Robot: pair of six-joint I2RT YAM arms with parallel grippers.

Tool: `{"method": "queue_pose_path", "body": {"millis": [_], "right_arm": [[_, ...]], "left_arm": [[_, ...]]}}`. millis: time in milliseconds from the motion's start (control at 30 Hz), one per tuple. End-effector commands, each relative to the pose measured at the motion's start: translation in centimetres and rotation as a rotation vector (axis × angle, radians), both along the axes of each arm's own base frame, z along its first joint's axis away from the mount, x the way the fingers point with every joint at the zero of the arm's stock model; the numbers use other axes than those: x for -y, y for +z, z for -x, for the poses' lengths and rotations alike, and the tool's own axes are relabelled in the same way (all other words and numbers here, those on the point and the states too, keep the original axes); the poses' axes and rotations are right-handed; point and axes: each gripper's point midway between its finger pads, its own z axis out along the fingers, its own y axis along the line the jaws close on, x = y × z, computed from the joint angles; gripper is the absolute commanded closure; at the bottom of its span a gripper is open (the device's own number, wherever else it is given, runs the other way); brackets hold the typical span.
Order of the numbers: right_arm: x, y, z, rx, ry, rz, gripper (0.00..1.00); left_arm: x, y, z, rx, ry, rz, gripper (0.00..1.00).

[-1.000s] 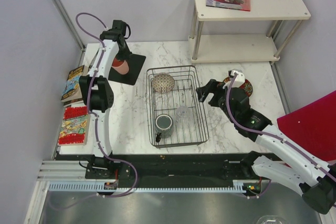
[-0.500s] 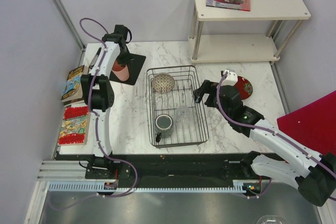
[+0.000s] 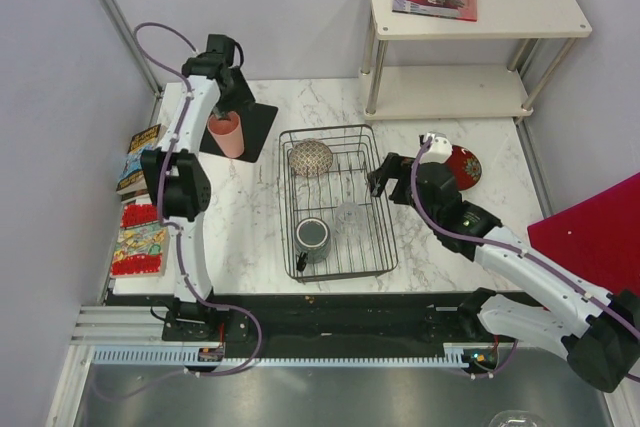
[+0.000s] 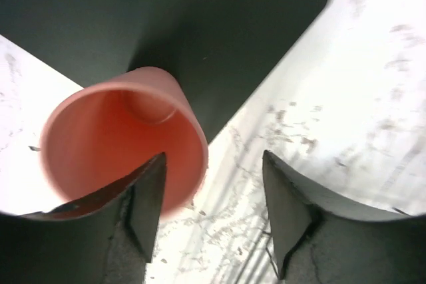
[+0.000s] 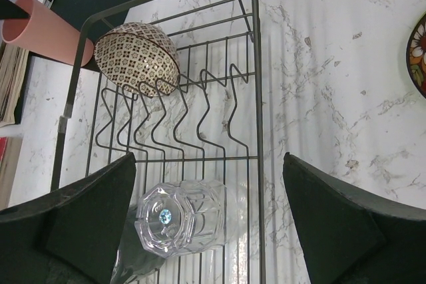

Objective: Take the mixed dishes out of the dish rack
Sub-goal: Place the cup at the center of the board, then pick up the cup from the dish rack.

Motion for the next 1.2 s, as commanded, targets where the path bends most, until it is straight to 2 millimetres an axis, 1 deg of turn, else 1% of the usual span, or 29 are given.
{"method": "queue_pose_path", "body": {"millis": [0,67,100,133,167,200,233,267,300,333,367,400,433,467,500,533,567,600,700,733,767,800,833,867,900,967,1000,1067,1167], "right_arm": [[-0.6,1.6,-0.5,0.040,0.022,-0.007,0.02],[-1.3,0.9,-0.4,0.026,0.063,0.002,0.02],[-1.8,0.8,-0.4,0.034,0.100,0.019,0.02],[-2.5,0.6,-0.2,0.030,0.141,0.022,0.02],[-3.6,-0.1,0.1,0.006,0.200,0.033,0.02],[-4.1,-0.6,0.3,0.003,0.247,0.059,0.02],[-5.2,-0.9,1.0,-0.001,0.298,0.077,0.02],[-5.7,-1.4,1.2,-0.006,0.316,0.106,0.02],[-6.1,-1.7,1.5,-0.004,0.329,0.131,0.02],[-7.1,-2.0,2.7,0.007,0.380,0.176,0.02],[-7.5,-2.2,2.9,0.012,0.386,0.204,0.02],[-7.5,-2.4,3.0,0.021,0.377,0.239,0.02],[-8.1,-2.9,3.9,0.016,0.399,0.272,0.02],[-8.4,-3.3,4.0,0.012,0.408,0.300,0.02],[-8.2,-3.7,4.0,0.009,0.394,0.325,0.02],[-8.5,-4.0,4.3,0.006,0.404,0.339,0.02],[-8.5,-4.5,4.3,-0.005,0.405,0.353,0.02],[-8.5,-4.7,4.3,-0.007,0.401,0.363,0.02],[-8.1,-5.9,4.0,-0.029,0.379,0.411,0.02],[-7.9,-6.1,3.7,-0.033,0.362,0.426,0.02],[-7.9,-7.0,3.6,-0.050,0.359,0.447,0.02],[-7.8,-7.4,3.6,-0.063,0.355,0.459,0.02],[-7.8,-7.6,3.6,-0.068,0.351,0.465,0.02],[-7.9,-8.3,3.6,-0.082,0.353,0.477,0.02],[-7.9,-8.6,3.5,-0.087,0.351,0.477,0.02],[-8.2,-9.4,3.6,-0.104,0.358,0.484,0.02],[-8.2,-9.5,3.5,-0.108,0.359,0.487,0.02],[-8.3,-10.0,3.6,-0.120,0.358,0.491,0.02],[-8.5,-9.4,3.6,-0.105,0.352,0.471,0.10]], "left_arm": [[1.4,15.2,0.5,0.372,0.011,0.070,0.27],[2.5,17.1,1.3,0.415,-0.006,0.071,0.26],[2.9,17.2,1.9,0.417,-0.018,0.073,0.26],[4.3,19.1,3.0,0.460,-0.052,0.085,0.26],[5.2,20.1,3.3,0.504,-0.081,0.091,0.26],[6.2,18.4,4.0,0.479,-0.111,0.085,0.25],[8.5,18.7,5.1,0.503,-0.165,0.095,0.25],[9.3,21.2,6.0,0.598,-0.192,0.105,0.25],[10.2,19.0,7.2,0.564,-0.220,0.092,0.25],[12.0,18.8,8.4,0.575,-0.253,0.084,0.25],[12.6,19.8,9.7,0.610,-0.268,0.090,0.25],[13.2,18.3,10.4,0.593,-0.283,0.082,0.25],[14.4,18.1,11.4,0.598,-0.308,0.084,0.24],[14.4,19.0,12.4,0.626,-0.317,0.094,0.24],[14.7,18.1,13.0,0.619,-0.328,0.092,0.22],[14.9,18.3,13.7,0.630,-0.339,0.103,0.21],[14.8,18.4,14.2,0.637,-0.341,0.114,0.17],[14.4,18.5,15.2,0.652,-0.344,0.123,0.15],[13.7,19.0,16.6,0.688,-0.348,0.143,0.10],[13.5,19.0,16.8,0.691,-0.345,0.140,0.10],[13.2,19.0,17.1,0.695,-0.343,0.138,0.10],[13.0,18.2,17.4,0.680,-0.346,0.129,0.10],[12.7,18.4,17.8,0.689,-0.342,0.130,0.10],[12.6,18.1,18.0,0.685,-0.343,0.128,0.10],[12.4,17.2,18.2,0.669,-0.341,0.122,0.10],[12.3,16.8,18.6,0.662,-0.343,0.130,0.10],[12.3,16.1,18.8,0.647,-0.343,0.128,0.10],[12.3,15.8,19.0,0.642,-0.344,0.140,0.10],[12.3,14.9,19.4,0.625,-0.349,0.139,0.10]]}}
